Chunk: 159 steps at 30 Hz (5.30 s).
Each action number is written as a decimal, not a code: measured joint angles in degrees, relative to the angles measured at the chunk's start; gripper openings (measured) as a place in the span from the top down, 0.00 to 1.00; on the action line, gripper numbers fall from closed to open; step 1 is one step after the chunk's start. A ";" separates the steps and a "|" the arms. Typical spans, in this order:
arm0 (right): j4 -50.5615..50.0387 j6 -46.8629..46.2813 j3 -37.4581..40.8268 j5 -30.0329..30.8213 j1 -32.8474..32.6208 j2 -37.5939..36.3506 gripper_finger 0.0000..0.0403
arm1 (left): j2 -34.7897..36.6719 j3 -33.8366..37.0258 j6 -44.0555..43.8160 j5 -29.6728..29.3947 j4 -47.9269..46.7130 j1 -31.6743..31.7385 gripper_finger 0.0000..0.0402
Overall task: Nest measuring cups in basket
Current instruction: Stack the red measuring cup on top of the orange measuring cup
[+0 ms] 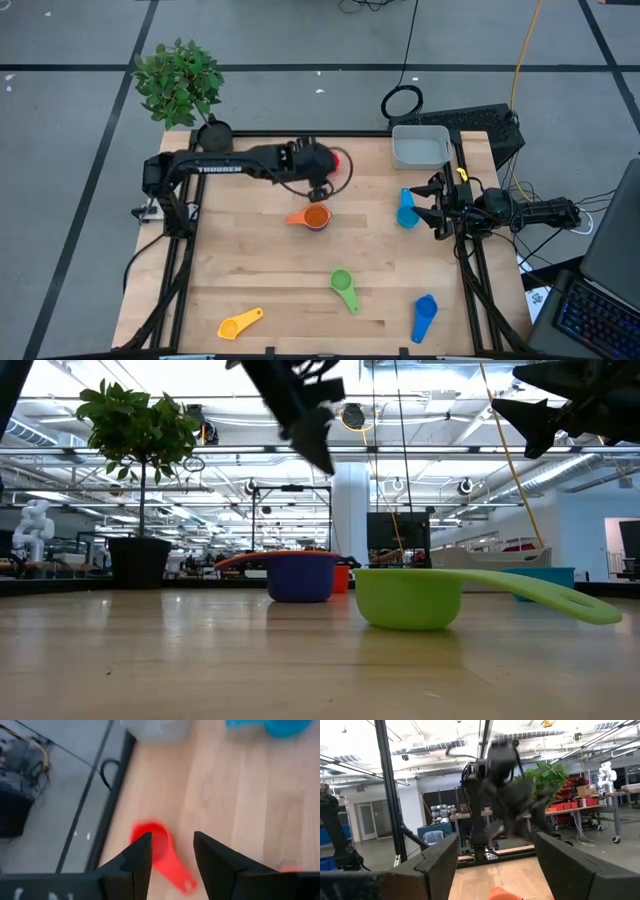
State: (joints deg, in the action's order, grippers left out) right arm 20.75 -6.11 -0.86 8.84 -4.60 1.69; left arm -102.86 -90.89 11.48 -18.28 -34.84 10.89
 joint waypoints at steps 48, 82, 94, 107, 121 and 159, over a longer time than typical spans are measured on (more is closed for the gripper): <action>-7.80 -5.25 0.00 -3.14 0.02 1.77 0.38 | -25.08 -25.90 -3.19 7.70 -26.28 9.97 0.48; -11.15 -6.52 0.00 -2.95 0.02 4.72 0.38 | -31.74 -25.86 6.35 3.35 -26.61 7.83 0.96; -10.96 -6.97 0.00 -2.89 0.02 4.74 0.38 | -20.75 -25.90 7.22 4.83 -35.20 1.07 0.97; -9.03 -7.93 0.00 -2.91 0.02 4.74 0.38 | -17.23 -25.88 5.91 10.09 -35.64 -7.49 0.97; -8.64 -8.22 0.00 -2.89 0.02 4.76 0.38 | -17.74 -25.86 4.53 13.50 -42.15 -10.90 0.97; -9.05 -11.24 0.02 -2.93 0.00 4.76 0.38 | -25.45 -25.83 3.40 17.66 -45.88 -11.19 0.68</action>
State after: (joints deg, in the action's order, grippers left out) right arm 11.70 -17.34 -0.85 5.91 -4.60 6.46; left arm -128.31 -116.73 14.88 -0.62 -80.72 -0.30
